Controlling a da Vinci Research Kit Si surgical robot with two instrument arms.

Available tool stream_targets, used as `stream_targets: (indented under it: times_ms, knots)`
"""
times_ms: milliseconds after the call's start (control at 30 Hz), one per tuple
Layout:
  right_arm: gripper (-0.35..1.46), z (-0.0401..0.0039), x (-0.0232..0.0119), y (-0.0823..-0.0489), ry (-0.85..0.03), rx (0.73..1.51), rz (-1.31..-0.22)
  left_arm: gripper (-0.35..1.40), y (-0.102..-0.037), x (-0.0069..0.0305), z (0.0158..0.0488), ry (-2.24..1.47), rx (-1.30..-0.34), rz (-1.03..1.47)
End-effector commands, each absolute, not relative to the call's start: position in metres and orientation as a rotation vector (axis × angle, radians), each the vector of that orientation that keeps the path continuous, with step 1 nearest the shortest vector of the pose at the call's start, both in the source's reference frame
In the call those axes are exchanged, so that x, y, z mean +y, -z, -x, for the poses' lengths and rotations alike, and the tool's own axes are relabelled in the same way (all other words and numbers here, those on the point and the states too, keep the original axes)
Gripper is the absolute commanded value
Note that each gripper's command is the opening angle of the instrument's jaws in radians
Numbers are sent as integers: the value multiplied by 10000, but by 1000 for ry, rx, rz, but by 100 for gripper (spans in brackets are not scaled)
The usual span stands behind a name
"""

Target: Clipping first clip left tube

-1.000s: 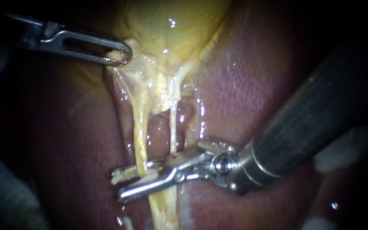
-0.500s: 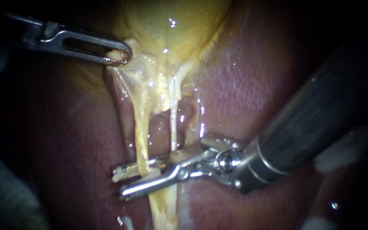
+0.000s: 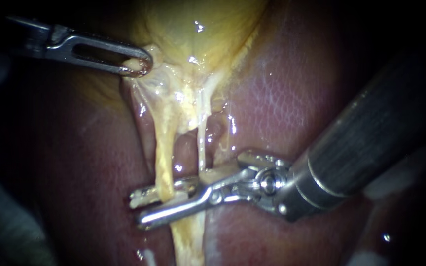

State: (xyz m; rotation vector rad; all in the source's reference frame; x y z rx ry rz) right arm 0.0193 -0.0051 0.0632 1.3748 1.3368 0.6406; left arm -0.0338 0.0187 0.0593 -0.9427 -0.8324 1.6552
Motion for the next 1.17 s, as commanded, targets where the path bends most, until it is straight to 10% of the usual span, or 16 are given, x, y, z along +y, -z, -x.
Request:
stream_targets:
  times_ms: [33, 533, 1167]
  knots:
    - [28, -191, -51, -633, -640, 1335, -1374, -35, -593, 187, 338, -1655, -833, 943]
    - [-35, -186, -49, -636, -640, 1333, -1373, -35, -593, 187, 338, -1655, -833, 943]
    - [-35, -180, -59, -642, -669, 1321, -1372, -35, -593, 187, 338, -1655, -833, 943]
